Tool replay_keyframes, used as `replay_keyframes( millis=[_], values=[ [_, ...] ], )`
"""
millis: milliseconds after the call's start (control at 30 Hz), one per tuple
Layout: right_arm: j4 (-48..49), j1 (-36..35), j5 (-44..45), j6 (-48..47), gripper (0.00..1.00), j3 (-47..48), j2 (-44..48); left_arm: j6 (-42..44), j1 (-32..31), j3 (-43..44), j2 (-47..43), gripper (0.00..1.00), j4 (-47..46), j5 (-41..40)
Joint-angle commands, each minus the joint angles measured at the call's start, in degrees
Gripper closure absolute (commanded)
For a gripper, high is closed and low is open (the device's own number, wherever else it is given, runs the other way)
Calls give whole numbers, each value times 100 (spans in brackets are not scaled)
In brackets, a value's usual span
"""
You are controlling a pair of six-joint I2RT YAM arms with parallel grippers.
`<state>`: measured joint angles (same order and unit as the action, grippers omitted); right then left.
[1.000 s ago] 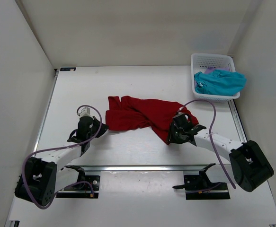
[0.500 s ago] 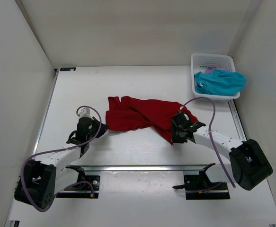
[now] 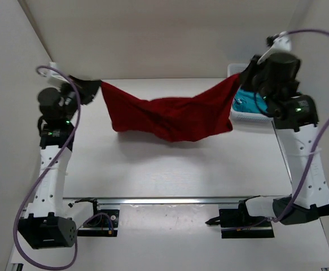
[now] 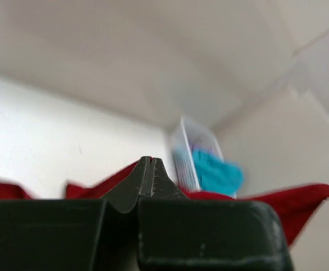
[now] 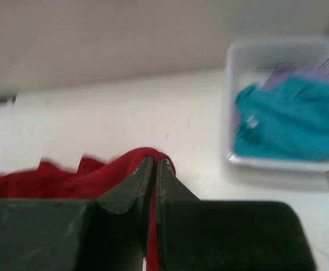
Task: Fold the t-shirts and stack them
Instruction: Flatten out the tshirt
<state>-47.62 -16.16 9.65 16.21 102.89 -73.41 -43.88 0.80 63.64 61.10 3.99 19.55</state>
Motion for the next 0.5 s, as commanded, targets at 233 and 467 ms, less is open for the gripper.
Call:
replay_keyframes(
  millis=[233,467],
  values=[
    [268,-1332,1667,-1241,100,3034,-386,-122,1572,2064,165,100,909,990],
    [1596,-3087,2814,-2402,100,2862,-113,28,1556,2600,252,100,1174,858]
  ],
)
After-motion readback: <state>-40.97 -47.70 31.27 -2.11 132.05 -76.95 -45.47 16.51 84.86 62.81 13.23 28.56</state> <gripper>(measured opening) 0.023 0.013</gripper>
